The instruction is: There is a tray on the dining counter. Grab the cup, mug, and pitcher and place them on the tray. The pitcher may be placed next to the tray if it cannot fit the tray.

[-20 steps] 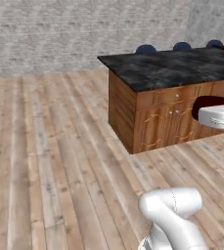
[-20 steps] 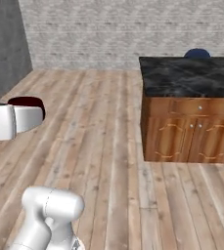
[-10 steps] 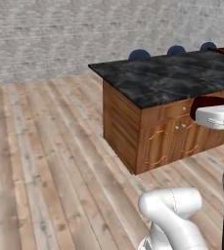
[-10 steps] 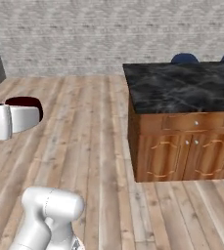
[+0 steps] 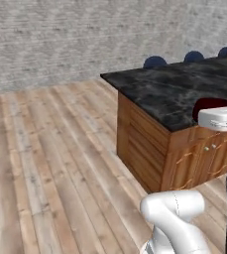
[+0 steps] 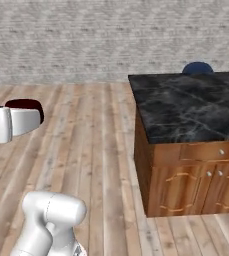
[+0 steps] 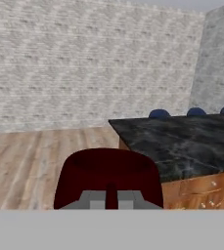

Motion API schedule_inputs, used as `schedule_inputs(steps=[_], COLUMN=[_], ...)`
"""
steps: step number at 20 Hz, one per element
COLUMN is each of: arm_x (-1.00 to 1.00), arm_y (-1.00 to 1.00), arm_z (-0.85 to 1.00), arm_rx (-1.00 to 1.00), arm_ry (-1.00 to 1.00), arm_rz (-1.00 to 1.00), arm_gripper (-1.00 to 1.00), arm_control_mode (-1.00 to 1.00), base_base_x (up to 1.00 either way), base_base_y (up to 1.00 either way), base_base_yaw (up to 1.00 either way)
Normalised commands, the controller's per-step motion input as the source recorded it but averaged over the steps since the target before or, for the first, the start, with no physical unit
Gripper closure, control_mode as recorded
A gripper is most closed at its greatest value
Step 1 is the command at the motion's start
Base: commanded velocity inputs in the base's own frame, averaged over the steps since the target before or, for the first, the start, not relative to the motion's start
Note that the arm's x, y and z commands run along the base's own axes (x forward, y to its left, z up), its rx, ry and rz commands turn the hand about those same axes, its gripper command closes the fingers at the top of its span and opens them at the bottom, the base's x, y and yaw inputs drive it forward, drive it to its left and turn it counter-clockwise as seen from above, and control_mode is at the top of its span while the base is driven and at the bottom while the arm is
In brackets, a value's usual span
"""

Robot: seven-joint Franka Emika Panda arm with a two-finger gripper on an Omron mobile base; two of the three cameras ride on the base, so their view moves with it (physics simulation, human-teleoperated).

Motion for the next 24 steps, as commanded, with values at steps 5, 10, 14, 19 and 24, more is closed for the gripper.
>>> schedule_inputs(steps=[5, 10, 14, 19, 24], arm_x=[0.00, 0.00, 0.00, 0.00, 0.00], arm_y=[0.00, 0.00, 0.00, 0.00, 0.00], arm_z=[0.00, 0.00, 0.00, 0.00, 0.00], arm_rx=[0.00, 0.00, 0.00, 0.00, 0.00], arm_ry=[0.00, 0.00, 0.00, 0.00, 0.00], arm_rz=[0.00, 0.00, 0.00, 0.00, 0.00], arm_gripper=[1.00, 1.00, 1.00, 1.00, 1.00], arm_control_mode=[1.00, 1.00, 1.00, 1.00, 1.00], base_base_x=[0.78, 0.86, 0.95, 1.00, 1.00], base_base_y=[0.76, 0.89, 0.96, 0.92, 0.83], base_base_yaw=[0.00, 0.00, 0.00, -0.02, -0.05])
